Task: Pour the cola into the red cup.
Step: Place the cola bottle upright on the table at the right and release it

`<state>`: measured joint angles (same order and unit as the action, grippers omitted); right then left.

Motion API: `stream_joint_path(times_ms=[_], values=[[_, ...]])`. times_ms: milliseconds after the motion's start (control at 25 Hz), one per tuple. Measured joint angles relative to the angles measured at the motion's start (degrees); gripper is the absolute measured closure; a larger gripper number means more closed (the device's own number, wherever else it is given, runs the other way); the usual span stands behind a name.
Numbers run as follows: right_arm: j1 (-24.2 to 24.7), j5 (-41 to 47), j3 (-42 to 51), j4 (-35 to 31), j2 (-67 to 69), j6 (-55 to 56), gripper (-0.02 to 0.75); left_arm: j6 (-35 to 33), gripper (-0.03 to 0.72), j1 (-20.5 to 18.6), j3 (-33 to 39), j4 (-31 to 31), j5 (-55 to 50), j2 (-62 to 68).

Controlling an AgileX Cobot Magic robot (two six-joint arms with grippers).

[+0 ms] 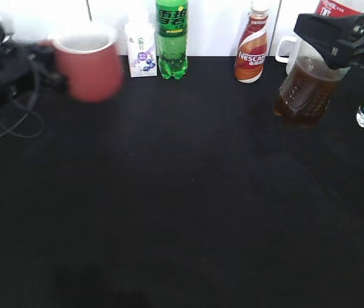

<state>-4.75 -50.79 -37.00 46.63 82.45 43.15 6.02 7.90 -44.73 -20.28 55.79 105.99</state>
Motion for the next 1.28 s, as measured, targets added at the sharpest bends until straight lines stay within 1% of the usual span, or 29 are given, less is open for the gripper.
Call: stream_joint_path(times_ms=[160,240,480,600,640,760,800,920,1000,1040,1120,1160,1240,1280], values=[[0.0,-0.05,0.0,-1.23,1.05,-0.05,0.255,-2.53,0.606,-3.34,0.0,7.19,5.38,7.39],[0.0,0.01,0.0,-1.24,1.22,-0.1,0.255,-2.73,0.606,-4.54,-0.11,8.72,7.08,10.39],[0.0,0.01,0.0,-1.53,1.22,-0.15,0.255,-2.81,0.606,-4.86,-5.63,7.68,8.1,17.04],[0.0,-0.05,0.0,-1.59,1.26,-0.21,0.255,-2.53,0.598,-4.86,-6.14,6.46,5.97,17.18],[0.0,-0.05,0.0,-1.59,1.26,-0.21,0.255,-2.27,0.577,-4.86,-6.26,6.36,5.75,17.18],[0.0,-0.01,-0.02,-1.64,1.26,-0.25,0.255,-1.63,0.408,-4.86,-6.33,6.32,4.04,17.06],[0.0,-0.01,-0.02,-1.64,1.26,-0.25,0.255,-1.5,0.382,-4.91,-5.79,6.45,2.48,16.3],[0.0,-0.01,-0.02,-1.64,1.33,-0.97,0.255,-1.44,0.365,-4.91,-0.85,6.45,-0.11,11.73],[0.0,0.01,-0.02,-2.76,2.65,-5.02,0.255,-1.44,0.364,-4.91,3.78,6.45,-0.84,8.34],[0.0,0.01,-0.02,-6.38,4.01,-9.06,0.255,-1.44,0.364,-4.91,6.27,6.45,-0.89,6.17],[0.0,-1.45,-0.12,-16.02,9.19,-17.96,0.255,-1.44,0.364,-4.85,11.94,6.52,-0.96,0.61],[0.0,-3.35,-1.19,-17.71,12.81,-20.48,0.255,-1.44,0.364,-4.39,14.61,6.52,-0.9,-2.25],[0.0,-7.12,-6.32,-16.17,20.84,-21.49,0.255,-1.44,0.364,-3.65,18.03,6.28,-0.9,-6.6],[-0.03,-7.88,-9.23,-15.47,24.07,-21.6,0.255,-1.44,0.364,-3.64,18.45,5.97,-0.9,-7.32]])
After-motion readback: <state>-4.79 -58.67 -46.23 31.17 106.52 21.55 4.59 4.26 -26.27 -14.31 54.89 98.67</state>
